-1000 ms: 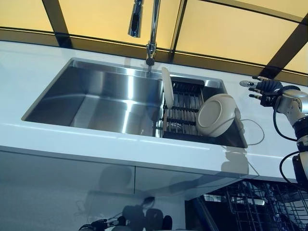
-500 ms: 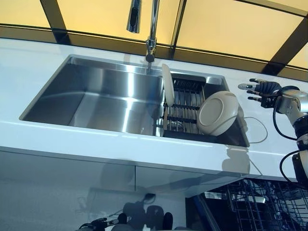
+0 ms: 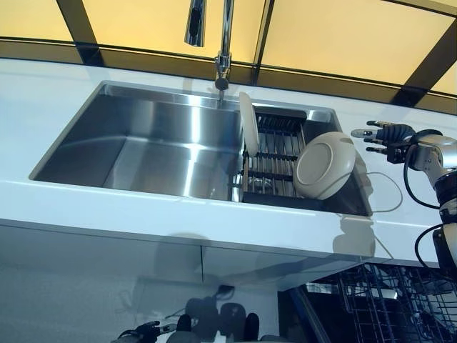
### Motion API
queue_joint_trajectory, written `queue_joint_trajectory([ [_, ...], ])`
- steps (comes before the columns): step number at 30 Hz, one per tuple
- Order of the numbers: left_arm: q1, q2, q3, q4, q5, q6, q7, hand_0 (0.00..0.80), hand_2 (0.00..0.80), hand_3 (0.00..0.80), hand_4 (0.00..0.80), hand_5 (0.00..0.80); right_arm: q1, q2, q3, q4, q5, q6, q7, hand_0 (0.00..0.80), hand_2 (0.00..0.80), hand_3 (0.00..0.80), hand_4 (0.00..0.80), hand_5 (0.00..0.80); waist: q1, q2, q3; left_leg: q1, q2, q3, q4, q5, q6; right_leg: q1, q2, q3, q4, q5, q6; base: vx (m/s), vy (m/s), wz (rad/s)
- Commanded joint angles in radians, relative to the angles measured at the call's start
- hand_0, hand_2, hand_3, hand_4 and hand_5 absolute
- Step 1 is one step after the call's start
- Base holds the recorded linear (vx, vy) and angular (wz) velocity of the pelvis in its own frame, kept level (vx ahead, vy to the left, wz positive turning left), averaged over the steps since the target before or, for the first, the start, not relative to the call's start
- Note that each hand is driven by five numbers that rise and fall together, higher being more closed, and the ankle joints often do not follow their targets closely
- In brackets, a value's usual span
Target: Take plates into dishwasher
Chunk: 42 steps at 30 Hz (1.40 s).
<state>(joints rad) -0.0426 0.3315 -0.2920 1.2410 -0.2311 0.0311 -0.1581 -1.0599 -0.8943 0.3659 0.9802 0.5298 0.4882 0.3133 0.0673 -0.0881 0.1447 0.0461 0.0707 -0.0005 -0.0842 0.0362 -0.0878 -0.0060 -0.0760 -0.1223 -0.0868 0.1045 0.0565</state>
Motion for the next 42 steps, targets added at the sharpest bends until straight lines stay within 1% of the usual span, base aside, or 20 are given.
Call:
queue_joint_trajectory([
  [1,-0.037,0.009,-0.033,0.03,-0.016,-0.027,-0.004,0.0,0.0,0.0,0.0,0.0,-0.116,-0.021,0.054,0.041,-0.033,-0.023,0.014,0.0,0.0,0.0,0.0,0.0,0.015,-0.027,-0.002,-0.021,-0.022,0.004,-0.003,-0.017,0.03,0.016,-0.068,-0.015,0.0,0.013,0.079,0.0,0.0,0.0],
  [11,-0.036,0.007,-0.03,0.029,-0.013,-0.027,-0.007,0.0,0.0,0.0,0.0,0.0,-0.103,-0.018,0.063,0.033,-0.065,-0.013,0.054,0.0,0.0,0.0,0.0,0.0,0.011,-0.026,0.0,-0.018,-0.021,0.006,-0.003,-0.019,0.028,0.017,-0.068,-0.012,0.0,0.011,0.079,0.0,0.0,0.0],
  [28,-0.035,0.007,-0.03,0.02,-0.021,-0.027,-0.008,0.0,0.0,0.0,0.0,0.0,-0.087,0.002,0.061,0.0,-0.083,0.009,0.067,0.0,0.0,0.0,0.0,0.0,0.011,-0.022,0.009,-0.019,-0.023,0.006,-0.003,-0.019,0.027,0.017,-0.07,-0.011,0.0,0.009,0.078,0.0,0.0,0.0],
  [39,-0.034,0.006,-0.034,0.014,-0.024,-0.027,-0.004,0.0,0.0,0.0,0.0,0.0,-0.076,0.016,0.065,-0.008,-0.093,0.019,0.089,0.0,0.0,0.0,0.0,0.0,0.012,-0.025,0.014,-0.018,-0.023,0.007,-0.003,-0.019,0.028,0.017,-0.069,-0.01,0.0,0.01,0.078,0.0,0.0,0.0],
  [42,-0.036,0.006,-0.032,0.015,-0.022,-0.027,-0.004,0.0,0.0,0.0,0.0,0.0,-0.076,0.018,0.066,-0.012,-0.098,0.031,0.097,0.0,0.0,0.0,0.0,0.0,0.011,-0.027,0.014,-0.017,-0.023,0.007,-0.003,-0.019,0.029,0.018,-0.069,-0.011,0.0,0.01,0.077,0.0,0.0,0.0],
])
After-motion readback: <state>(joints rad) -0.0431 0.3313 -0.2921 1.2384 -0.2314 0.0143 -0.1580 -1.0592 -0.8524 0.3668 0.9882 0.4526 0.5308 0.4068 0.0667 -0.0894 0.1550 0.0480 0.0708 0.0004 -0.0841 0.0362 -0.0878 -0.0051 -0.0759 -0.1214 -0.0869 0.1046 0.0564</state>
